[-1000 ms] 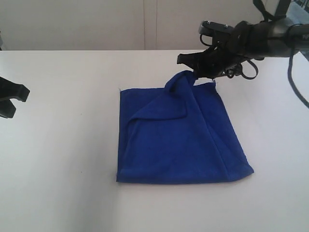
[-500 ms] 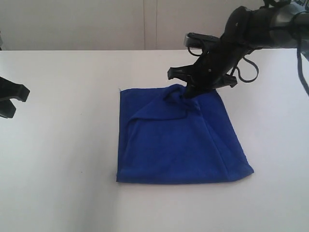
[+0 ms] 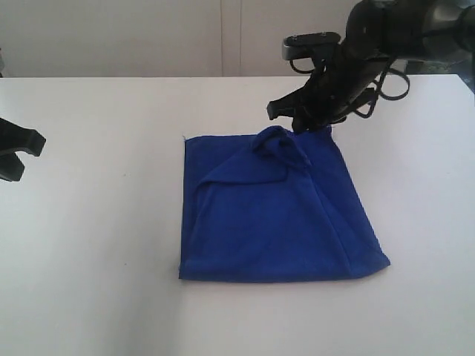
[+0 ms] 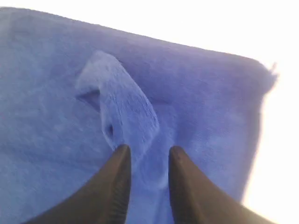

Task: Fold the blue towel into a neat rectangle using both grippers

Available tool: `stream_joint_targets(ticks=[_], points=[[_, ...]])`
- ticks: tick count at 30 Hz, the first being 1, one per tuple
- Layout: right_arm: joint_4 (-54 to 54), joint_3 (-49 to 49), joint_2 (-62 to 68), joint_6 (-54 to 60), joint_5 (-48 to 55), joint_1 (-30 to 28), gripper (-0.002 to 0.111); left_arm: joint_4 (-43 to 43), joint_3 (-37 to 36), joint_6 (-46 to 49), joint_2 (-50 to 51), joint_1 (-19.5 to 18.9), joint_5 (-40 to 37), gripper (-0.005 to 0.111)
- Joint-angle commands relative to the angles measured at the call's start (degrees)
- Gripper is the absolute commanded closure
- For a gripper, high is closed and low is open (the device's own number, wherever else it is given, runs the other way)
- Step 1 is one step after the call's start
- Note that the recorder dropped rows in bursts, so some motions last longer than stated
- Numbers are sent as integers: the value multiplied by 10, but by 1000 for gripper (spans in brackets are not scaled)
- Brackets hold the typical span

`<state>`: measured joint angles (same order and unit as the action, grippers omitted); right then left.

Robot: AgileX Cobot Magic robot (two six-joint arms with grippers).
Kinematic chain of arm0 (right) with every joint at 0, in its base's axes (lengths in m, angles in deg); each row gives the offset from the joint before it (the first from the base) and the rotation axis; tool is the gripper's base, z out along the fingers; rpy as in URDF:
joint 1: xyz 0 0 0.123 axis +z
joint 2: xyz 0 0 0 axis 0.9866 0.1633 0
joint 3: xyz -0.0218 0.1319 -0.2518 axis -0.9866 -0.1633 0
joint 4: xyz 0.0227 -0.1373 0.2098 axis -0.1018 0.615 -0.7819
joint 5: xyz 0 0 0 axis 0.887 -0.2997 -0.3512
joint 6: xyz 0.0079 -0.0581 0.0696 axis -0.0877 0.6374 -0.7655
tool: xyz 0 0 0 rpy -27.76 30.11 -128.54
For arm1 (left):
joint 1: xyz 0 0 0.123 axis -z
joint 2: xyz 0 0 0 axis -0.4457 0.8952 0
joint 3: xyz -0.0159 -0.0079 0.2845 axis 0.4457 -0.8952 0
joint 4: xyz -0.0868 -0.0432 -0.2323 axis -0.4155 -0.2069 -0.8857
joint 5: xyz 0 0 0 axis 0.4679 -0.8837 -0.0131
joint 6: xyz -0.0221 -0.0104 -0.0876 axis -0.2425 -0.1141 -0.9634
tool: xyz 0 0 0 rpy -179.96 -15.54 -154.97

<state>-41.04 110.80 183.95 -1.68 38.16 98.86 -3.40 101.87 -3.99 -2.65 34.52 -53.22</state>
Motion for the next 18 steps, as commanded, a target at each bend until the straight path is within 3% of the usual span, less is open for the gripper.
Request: stream_joint_targets(ticks=[1, 9, 18], points=[[56, -3, -16, 15, 64, -1, 80, -7, -2, 0, -6, 1, -5, 107], [67, -42, 8, 54, 27, -1, 64, -7, -2, 0, -6, 1, -5, 107], [92, -41, 14, -19, -66, -17, 64, -7, -2, 0, -6, 1, -5, 107]])
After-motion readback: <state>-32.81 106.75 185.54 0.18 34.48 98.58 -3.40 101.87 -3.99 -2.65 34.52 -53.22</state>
